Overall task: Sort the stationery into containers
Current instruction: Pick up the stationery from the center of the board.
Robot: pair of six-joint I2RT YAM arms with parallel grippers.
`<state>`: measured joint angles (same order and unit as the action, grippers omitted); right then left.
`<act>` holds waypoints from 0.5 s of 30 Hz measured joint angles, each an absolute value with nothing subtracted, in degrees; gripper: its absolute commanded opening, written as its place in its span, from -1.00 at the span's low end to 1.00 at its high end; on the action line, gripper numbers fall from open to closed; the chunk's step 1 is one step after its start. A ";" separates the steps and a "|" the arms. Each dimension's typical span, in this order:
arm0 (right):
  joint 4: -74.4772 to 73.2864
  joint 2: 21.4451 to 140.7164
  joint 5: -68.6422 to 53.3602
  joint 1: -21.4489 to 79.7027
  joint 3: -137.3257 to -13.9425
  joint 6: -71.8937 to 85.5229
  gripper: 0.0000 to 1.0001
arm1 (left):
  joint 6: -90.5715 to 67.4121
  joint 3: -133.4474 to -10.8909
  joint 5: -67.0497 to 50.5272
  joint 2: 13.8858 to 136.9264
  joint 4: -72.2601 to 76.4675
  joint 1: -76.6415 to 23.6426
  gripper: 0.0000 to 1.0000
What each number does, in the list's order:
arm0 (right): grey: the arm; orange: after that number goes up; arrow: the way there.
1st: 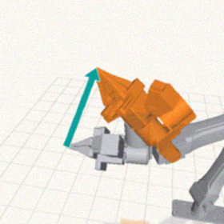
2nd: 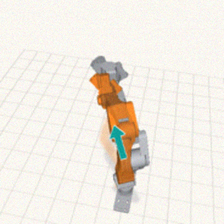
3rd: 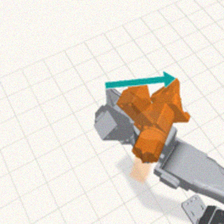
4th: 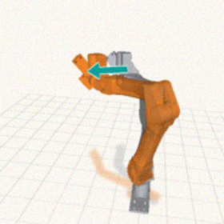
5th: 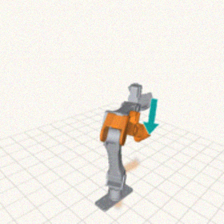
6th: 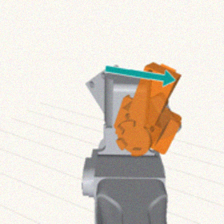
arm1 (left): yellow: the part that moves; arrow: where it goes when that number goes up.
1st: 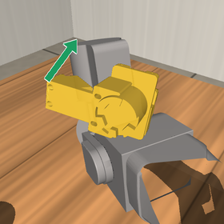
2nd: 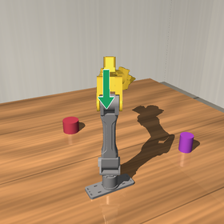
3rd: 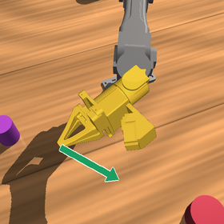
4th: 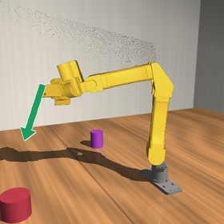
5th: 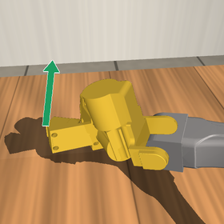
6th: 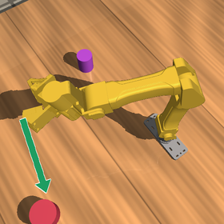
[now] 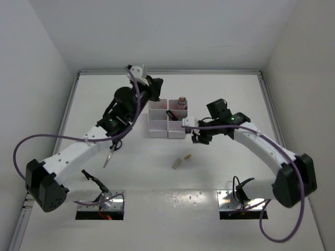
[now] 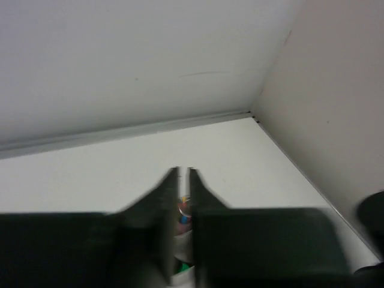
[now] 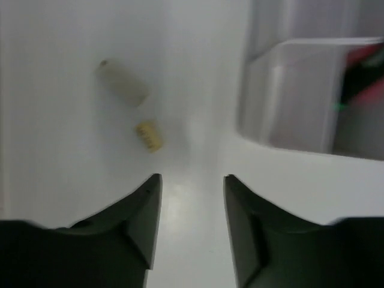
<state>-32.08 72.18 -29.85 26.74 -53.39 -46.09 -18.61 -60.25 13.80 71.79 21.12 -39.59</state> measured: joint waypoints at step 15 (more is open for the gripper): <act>-43.59 88.07 -33.36 31.99 -49.54 -75.18 -0.15 | -24.73 -47.31 26.94 48.01 -26.13 -29.50 -0.46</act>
<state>-43.59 88.07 -33.36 31.99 -49.54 -75.18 -24.73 -47.31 26.94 48.01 -26.13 -29.50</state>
